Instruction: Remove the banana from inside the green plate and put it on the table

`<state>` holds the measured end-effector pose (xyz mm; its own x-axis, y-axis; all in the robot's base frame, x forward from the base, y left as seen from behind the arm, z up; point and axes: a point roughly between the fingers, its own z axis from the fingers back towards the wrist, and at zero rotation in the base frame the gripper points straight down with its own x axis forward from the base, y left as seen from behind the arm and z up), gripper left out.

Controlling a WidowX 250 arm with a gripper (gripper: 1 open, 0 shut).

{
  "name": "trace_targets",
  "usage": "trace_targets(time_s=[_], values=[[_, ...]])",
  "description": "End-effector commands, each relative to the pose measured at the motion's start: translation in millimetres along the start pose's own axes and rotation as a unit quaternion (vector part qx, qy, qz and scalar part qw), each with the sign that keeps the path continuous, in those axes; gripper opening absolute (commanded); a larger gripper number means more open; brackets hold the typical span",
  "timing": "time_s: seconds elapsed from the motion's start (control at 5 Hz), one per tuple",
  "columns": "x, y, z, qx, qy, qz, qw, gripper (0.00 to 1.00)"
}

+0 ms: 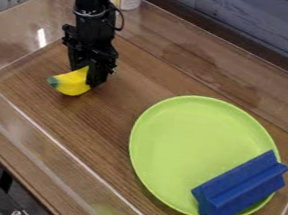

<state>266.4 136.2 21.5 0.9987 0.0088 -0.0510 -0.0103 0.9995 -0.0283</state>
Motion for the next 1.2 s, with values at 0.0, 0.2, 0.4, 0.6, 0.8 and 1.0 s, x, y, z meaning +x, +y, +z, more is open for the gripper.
trace_targets(time_s=[0.0,0.2,0.4,0.6,0.8,1.0], values=[[-3.6,1,0.7,-0.001,0.004,0.005,1.0000,0.00],[-4.9,-1,-0.1,-0.004,0.008,0.007,0.9999,0.00],[-6.3,-2,-1.2,-0.007,0.012,0.009,0.9999,0.00],[-6.0,-5,9.6,-0.014,0.006,0.010,0.9998,1.00],[-3.1,-5,10.5,-0.015,0.003,0.011,0.9998,0.00],[-1.1,-7,19.9,-0.019,-0.005,0.013,0.9997,1.00]])
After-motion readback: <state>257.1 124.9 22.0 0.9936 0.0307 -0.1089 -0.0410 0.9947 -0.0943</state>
